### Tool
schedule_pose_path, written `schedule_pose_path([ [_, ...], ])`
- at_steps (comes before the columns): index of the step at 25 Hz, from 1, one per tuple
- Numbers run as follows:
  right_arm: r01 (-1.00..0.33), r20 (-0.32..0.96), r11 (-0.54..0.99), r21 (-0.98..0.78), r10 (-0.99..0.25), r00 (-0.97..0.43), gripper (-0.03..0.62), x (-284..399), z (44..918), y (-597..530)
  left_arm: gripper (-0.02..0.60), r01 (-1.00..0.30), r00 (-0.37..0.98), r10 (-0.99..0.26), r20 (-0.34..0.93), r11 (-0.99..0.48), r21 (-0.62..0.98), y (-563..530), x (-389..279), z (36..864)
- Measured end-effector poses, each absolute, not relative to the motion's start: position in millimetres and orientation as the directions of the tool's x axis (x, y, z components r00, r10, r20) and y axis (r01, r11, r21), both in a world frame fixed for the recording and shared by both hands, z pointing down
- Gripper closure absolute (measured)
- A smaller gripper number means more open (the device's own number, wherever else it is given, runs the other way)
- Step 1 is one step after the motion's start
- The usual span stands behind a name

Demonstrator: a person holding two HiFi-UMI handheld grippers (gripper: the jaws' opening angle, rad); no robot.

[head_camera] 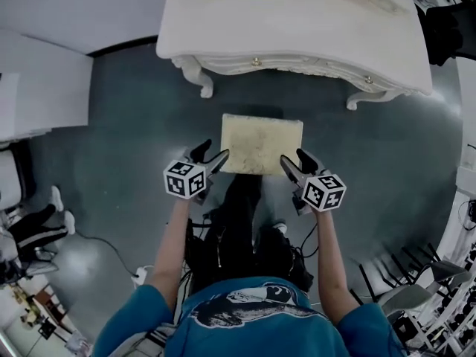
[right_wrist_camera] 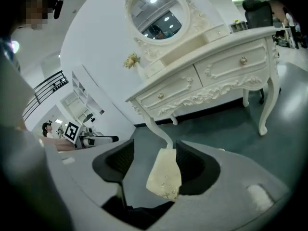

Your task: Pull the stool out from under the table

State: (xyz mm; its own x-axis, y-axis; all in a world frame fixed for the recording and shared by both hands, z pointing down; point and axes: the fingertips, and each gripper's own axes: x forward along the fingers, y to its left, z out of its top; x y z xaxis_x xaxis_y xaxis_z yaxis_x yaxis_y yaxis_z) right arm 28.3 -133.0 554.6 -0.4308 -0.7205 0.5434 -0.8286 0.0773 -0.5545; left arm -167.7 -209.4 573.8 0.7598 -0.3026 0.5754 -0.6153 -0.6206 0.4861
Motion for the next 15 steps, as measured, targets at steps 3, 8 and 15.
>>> schedule_pose_path([
  [3, -0.837, 0.517, 0.100, -0.539, -0.745, -0.421, 0.333, 18.2, 520.6, -146.8, 0.291, -0.568, 0.783, -0.277, 0.557, -0.683, 0.460, -215.4, -155.9, 545.5],
  [8, -0.846, 0.484, 0.121, -0.519, -0.774, -0.408, 0.333, 7.9, 472.9, -157.1, 0.301, -0.497, 0.816, -0.228, 0.531, -0.745, 0.445, -210.3, -137.1, 515.8],
  [15, -0.846, 0.458, 0.170, -0.506, -0.778, -0.430, 0.350, 5.5, 435.2, -127.8, 0.314, -0.463, 0.837, -0.223, 0.500, -0.775, 0.429, -186.2, -118.9, 493.5],
])
